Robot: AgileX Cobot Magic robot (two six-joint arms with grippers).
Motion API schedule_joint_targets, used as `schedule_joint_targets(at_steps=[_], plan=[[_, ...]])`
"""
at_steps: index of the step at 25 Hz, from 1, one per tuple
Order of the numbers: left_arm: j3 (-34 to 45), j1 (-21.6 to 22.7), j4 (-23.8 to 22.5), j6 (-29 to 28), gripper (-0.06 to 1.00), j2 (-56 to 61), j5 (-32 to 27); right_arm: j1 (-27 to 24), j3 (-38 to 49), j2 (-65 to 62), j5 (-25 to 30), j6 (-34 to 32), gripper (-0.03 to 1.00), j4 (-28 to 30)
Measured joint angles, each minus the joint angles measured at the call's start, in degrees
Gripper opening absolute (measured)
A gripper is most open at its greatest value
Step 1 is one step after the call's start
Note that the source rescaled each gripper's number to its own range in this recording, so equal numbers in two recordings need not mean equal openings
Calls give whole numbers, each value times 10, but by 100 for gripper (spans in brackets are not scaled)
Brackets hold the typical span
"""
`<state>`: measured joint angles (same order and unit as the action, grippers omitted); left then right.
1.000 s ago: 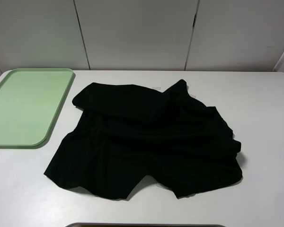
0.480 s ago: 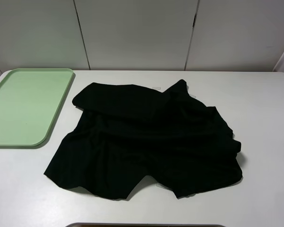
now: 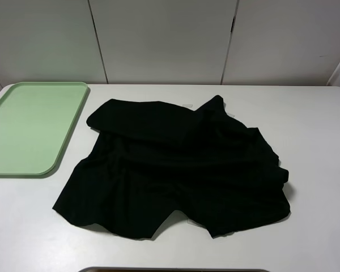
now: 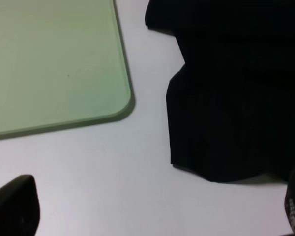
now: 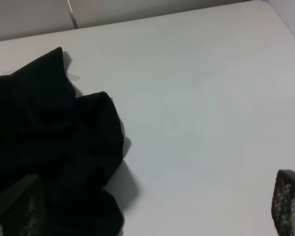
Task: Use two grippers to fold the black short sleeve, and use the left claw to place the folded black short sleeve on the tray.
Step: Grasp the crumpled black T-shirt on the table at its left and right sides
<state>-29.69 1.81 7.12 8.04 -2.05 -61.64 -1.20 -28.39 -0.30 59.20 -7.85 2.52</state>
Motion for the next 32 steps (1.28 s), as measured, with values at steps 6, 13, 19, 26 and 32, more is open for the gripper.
schedule_joint_targets(at_steps=[6, 13, 19, 26, 32], plan=[[-98, 0, 0, 3, 100, -129, -3, 0, -62, 66, 0, 0, 100, 0], [-246, -24, -8, 29, 100, -321, -40, 0, -164, 255, -1, 49, 100, -3], [-308, -145, -85, 52, 100, -404, -49, 15, -220, 412, -3, 150, 100, -20], [-312, -333, -219, 87, 100, -475, -51, 137, -263, 570, -14, 203, 100, 17], [-312, -388, -249, 118, 100, -545, -50, 204, -271, 679, -43, 237, 100, 51]])
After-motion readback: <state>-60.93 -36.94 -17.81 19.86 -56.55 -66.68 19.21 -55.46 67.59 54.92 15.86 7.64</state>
